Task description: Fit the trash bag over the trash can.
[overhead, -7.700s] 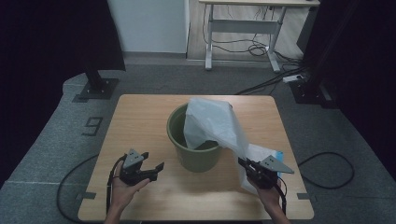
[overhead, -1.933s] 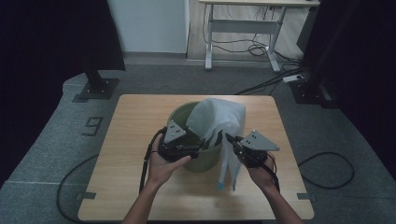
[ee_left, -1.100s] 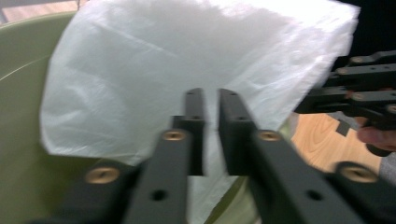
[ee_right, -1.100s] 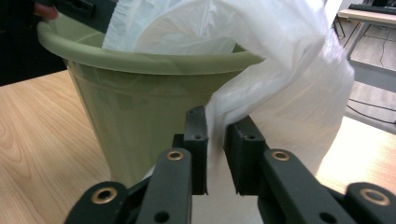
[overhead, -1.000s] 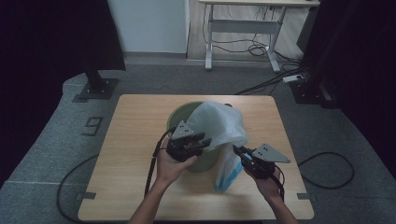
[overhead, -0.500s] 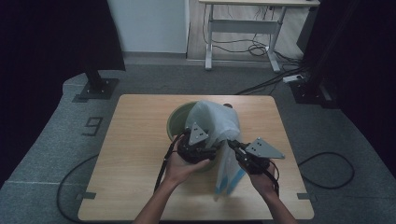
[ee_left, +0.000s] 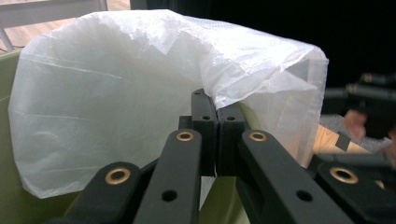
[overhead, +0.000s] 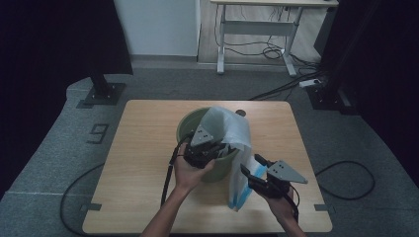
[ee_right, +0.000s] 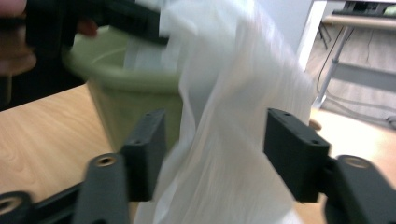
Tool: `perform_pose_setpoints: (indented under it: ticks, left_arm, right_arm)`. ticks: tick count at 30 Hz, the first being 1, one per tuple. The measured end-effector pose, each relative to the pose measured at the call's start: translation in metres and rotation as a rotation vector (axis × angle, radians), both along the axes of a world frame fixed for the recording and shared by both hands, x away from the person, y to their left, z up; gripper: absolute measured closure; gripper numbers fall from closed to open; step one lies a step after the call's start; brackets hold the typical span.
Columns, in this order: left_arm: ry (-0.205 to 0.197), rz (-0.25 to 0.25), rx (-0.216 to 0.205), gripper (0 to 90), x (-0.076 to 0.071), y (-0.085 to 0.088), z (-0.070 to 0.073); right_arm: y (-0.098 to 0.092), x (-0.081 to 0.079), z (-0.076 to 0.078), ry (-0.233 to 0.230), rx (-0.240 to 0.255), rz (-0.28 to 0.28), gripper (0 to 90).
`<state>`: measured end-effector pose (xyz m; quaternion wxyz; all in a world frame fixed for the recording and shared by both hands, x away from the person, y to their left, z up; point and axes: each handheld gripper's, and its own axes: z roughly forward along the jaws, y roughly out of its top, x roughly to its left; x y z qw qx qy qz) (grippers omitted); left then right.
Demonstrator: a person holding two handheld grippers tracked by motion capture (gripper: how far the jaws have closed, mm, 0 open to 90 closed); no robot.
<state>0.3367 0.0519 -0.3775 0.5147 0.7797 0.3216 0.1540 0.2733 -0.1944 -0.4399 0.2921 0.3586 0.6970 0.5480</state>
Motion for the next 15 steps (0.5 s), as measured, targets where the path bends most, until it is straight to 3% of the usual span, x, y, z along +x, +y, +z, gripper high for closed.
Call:
perform_pose_setpoints:
  ticks: [3,6,12,15]
  left_arm:
    - [0.004,0.008,-0.011,88.8,0.000,0.002,0.000]
    - [0.008,0.011,-0.014,89.0,0.000,0.002,0.000]
    - [0.023,0.010,-0.025,89.2,0.002,0.004,-0.001]
    - [0.027,0.012,-0.032,89.3,0.001,0.006,-0.001]
  right_arm:
    - [0.000,-0.001,-0.014,0.049,0.036,0.004,29.9]
    - [0.008,0.001,-0.025,0.082,0.039,0.009,26.2]
    - [0.031,0.007,-0.043,0.104,-0.006,-0.014,19.9]
    - [0.038,0.015,-0.054,0.134,-0.024,-0.024,21.0]
